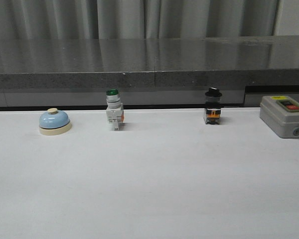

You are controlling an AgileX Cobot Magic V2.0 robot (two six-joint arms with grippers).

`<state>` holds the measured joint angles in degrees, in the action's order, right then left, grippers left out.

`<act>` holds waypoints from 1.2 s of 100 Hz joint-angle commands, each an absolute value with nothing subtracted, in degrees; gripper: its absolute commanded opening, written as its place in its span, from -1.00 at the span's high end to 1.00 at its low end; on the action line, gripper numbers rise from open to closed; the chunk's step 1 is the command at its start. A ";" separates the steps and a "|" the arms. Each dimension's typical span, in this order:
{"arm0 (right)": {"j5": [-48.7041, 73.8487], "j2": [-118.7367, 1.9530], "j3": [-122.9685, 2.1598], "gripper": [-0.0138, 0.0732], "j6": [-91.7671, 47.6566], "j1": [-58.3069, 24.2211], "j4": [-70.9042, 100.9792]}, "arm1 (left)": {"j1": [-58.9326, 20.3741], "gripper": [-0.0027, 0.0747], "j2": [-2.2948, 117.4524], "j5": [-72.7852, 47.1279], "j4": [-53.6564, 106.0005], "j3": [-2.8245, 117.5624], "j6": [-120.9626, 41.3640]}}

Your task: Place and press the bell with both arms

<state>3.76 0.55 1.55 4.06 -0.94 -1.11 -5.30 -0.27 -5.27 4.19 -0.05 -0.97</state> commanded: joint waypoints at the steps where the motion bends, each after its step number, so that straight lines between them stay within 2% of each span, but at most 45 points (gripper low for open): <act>1: -0.91 1.72 0.70 0.82 3.80 -1.05 -1.50 | -5.30 0.98 -2.07 -0.68 4.42 -2.48 -0.40; 27: -0.91 1.72 0.70 0.82 3.80 -1.05 -1.50 | -5.30 0.98 -2.07 5.15 4.42 -1.61 -0.40; 53: -0.91 1.72 0.70 0.82 3.80 -1.05 -1.50 | -5.30 0.98 2.82 -1.38 4.77 7.86 -0.40; 71: -0.91 1.72 0.70 0.82 3.80 -1.05 -1.50 | -5.30 0.98 12.80 -7.45 3.01 16.75 -0.40; 109: -0.91 1.72 0.70 0.82 3.80 -1.05 -1.50 | -5.30 0.98 41.32 -7.90 0.93 32.39 -0.40; 120: -0.91 1.72 0.70 0.82 3.80 -1.05 -1.50 | -5.30 0.83 48.88 -8.22 0.93 37.23 -0.40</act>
<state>3.76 0.55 1.55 4.06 -0.94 -1.11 -5.30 43.89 -11.95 1.08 31.93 -0.97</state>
